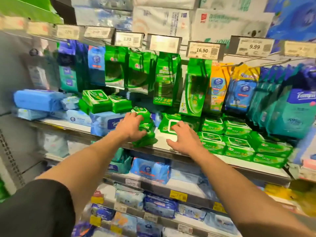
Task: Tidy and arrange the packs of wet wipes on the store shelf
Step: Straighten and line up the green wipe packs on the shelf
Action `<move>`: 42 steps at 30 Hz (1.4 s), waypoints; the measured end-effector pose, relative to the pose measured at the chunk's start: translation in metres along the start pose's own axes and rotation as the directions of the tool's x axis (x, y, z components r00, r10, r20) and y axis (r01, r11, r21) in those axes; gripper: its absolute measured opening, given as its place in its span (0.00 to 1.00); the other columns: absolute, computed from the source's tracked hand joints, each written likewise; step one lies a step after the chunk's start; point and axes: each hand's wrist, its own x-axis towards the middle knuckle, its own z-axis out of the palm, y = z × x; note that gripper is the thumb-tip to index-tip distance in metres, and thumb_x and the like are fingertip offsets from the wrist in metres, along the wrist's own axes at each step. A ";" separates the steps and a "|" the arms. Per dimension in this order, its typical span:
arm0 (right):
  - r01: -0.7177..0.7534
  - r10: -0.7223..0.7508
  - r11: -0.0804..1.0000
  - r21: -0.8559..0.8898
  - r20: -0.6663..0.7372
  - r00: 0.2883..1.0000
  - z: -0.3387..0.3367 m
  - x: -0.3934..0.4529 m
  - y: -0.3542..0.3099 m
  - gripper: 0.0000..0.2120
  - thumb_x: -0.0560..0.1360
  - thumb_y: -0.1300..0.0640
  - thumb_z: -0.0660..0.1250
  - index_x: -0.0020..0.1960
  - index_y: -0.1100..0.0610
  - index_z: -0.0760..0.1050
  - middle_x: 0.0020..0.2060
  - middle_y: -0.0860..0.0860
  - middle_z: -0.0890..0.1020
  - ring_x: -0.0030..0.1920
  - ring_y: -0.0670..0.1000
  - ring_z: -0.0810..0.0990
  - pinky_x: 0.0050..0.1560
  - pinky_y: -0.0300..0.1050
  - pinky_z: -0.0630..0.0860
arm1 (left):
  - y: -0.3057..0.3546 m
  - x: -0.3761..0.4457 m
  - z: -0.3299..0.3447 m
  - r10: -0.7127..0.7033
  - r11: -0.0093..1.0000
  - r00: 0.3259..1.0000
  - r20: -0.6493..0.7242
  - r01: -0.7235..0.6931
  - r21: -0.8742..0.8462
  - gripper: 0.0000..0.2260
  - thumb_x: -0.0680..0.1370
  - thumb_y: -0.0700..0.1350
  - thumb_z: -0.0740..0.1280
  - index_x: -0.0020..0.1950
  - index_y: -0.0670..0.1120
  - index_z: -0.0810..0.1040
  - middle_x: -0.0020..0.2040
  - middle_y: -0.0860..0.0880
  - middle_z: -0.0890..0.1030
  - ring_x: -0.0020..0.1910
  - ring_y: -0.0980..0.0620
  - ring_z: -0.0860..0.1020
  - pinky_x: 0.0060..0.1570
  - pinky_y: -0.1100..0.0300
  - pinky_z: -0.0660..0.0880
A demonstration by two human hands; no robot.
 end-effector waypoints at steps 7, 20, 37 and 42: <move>-0.243 0.225 0.926 0.289 0.095 0.970 0.055 0.054 -0.107 0.43 0.61 0.28 0.70 0.64 0.57 0.71 0.62 0.58 0.74 0.64 0.61 0.72 0.62 0.55 0.73 | -0.079 -0.028 -0.018 -0.111 0.994 0.993 0.033 0.111 -0.013 0.19 0.72 0.43 0.65 0.63 0.43 0.73 0.60 0.38 0.73 0.61 0.36 0.72 0.59 0.45 0.72; -0.322 0.296 0.935 0.148 0.177 0.939 0.046 0.055 -0.063 0.43 0.64 0.51 0.76 0.73 0.57 0.59 0.67 0.58 0.68 0.69 0.61 0.64 0.66 0.55 0.69 | -0.065 0.014 -0.018 0.036 0.997 0.999 0.039 -0.034 -0.062 0.23 0.74 0.48 0.69 0.67 0.43 0.71 0.61 0.40 0.72 0.63 0.38 0.70 0.62 0.47 0.69; -0.232 0.235 0.971 -0.054 0.378 0.895 0.013 0.016 0.040 0.45 0.70 0.55 0.71 0.79 0.54 0.50 0.78 0.54 0.55 0.77 0.57 0.51 0.74 0.59 0.59 | 0.004 0.091 0.027 -0.039 0.985 0.950 0.311 -0.016 0.173 0.38 0.75 0.61 0.63 0.79 0.59 0.45 0.78 0.43 0.54 0.74 0.30 0.52 0.71 0.37 0.59; -0.210 0.201 0.977 -0.020 0.400 0.894 0.014 0.016 0.043 0.46 0.71 0.45 0.74 0.79 0.49 0.50 0.78 0.55 0.54 0.78 0.60 0.48 0.75 0.59 0.57 | 0.027 0.091 0.034 -0.154 0.981 0.947 0.282 0.111 0.160 0.30 0.75 0.63 0.65 0.75 0.58 0.61 0.78 0.46 0.48 0.75 0.31 0.47 0.65 0.33 0.66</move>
